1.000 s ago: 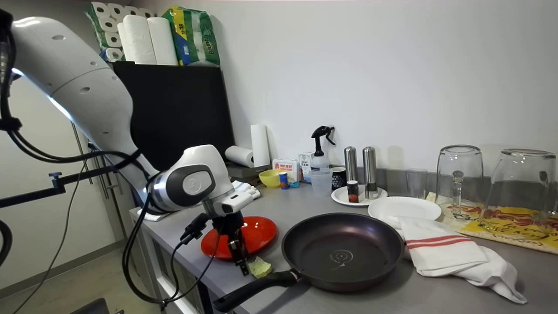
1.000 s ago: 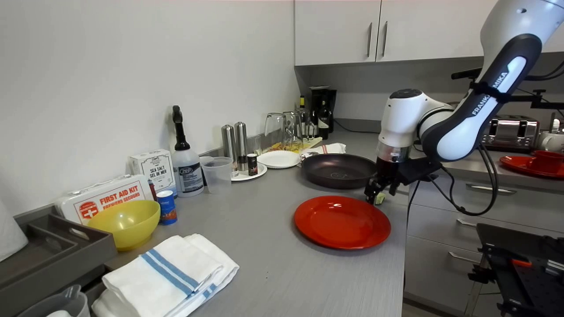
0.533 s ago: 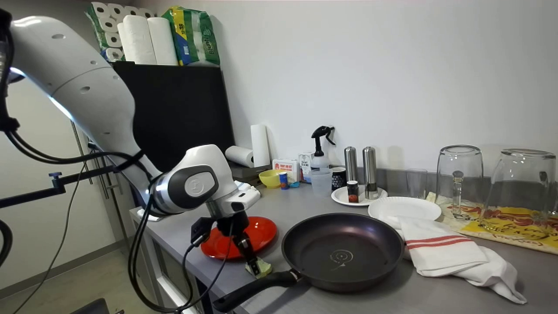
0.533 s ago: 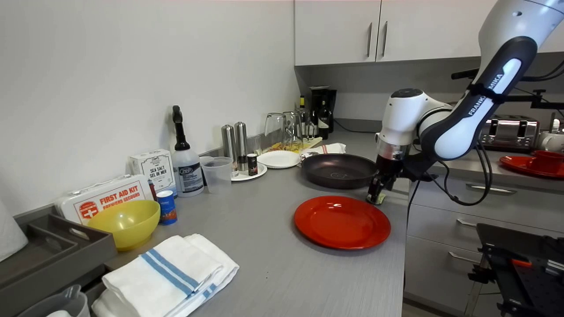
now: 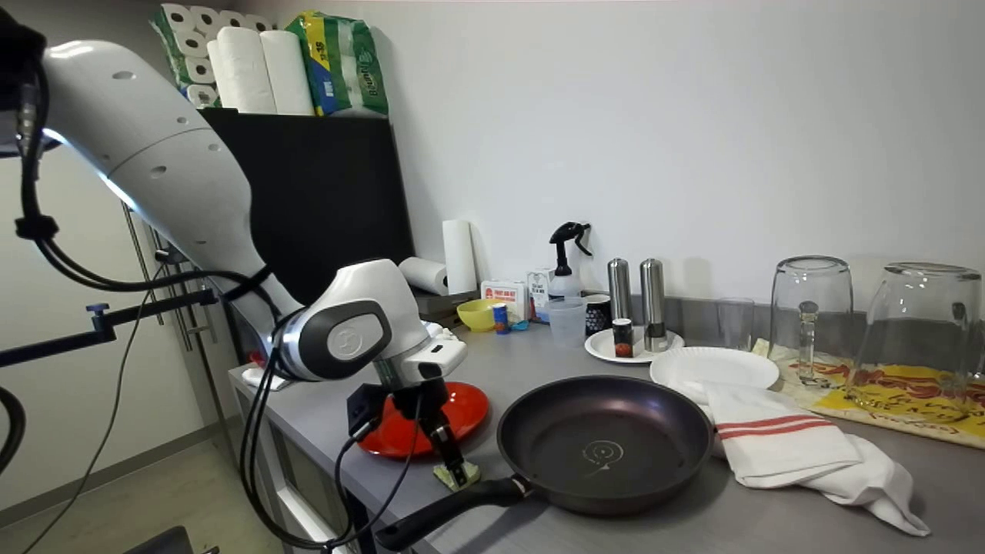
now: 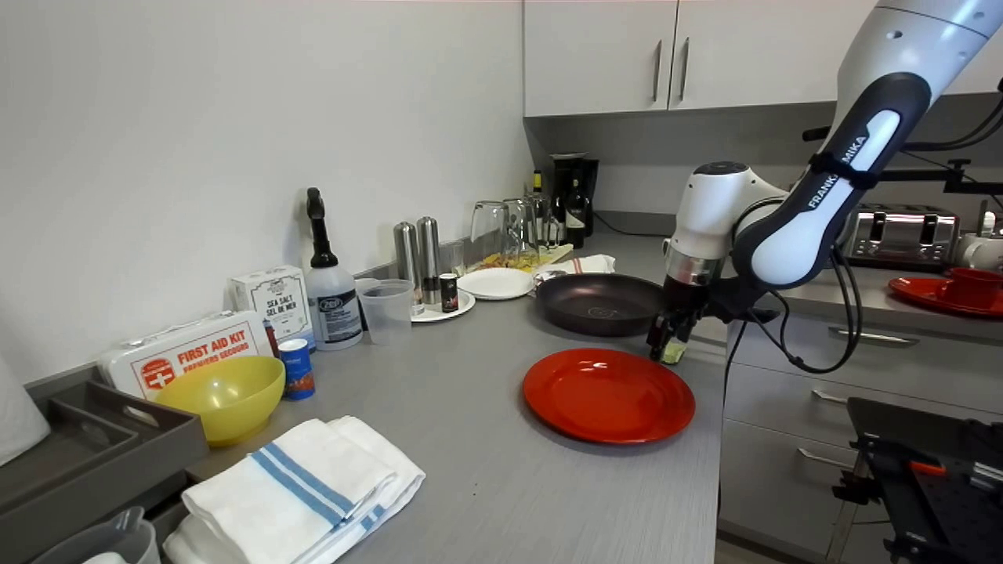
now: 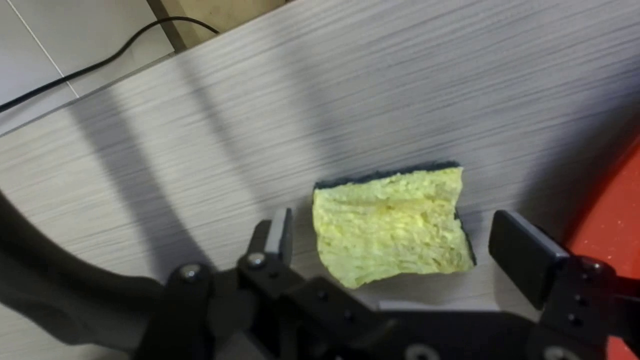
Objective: Pick up the sponge and clean the plate
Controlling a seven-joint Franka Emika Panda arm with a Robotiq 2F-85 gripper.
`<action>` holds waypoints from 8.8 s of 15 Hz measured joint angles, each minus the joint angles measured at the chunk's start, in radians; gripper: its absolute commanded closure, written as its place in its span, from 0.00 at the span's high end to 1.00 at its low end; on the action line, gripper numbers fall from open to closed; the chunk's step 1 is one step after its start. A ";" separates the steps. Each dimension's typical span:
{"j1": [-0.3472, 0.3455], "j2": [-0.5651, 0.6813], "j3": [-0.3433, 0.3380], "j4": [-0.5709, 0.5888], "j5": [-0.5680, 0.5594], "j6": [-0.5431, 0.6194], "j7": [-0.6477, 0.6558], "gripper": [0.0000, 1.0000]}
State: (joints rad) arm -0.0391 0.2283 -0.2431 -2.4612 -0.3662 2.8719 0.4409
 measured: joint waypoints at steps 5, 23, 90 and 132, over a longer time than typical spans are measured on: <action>-0.025 0.031 0.045 0.018 0.160 0.000 -0.157 0.60; -0.022 -0.006 0.075 0.093 0.230 -0.004 -0.236 0.43; 0.284 0.156 0.153 0.388 0.064 -0.362 0.261 0.43; 0.459 0.147 -0.089 0.287 -0.085 0.013 0.801 1.00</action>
State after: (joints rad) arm 0.4196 0.3748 -0.3324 -2.1739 -0.4509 2.8851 1.2419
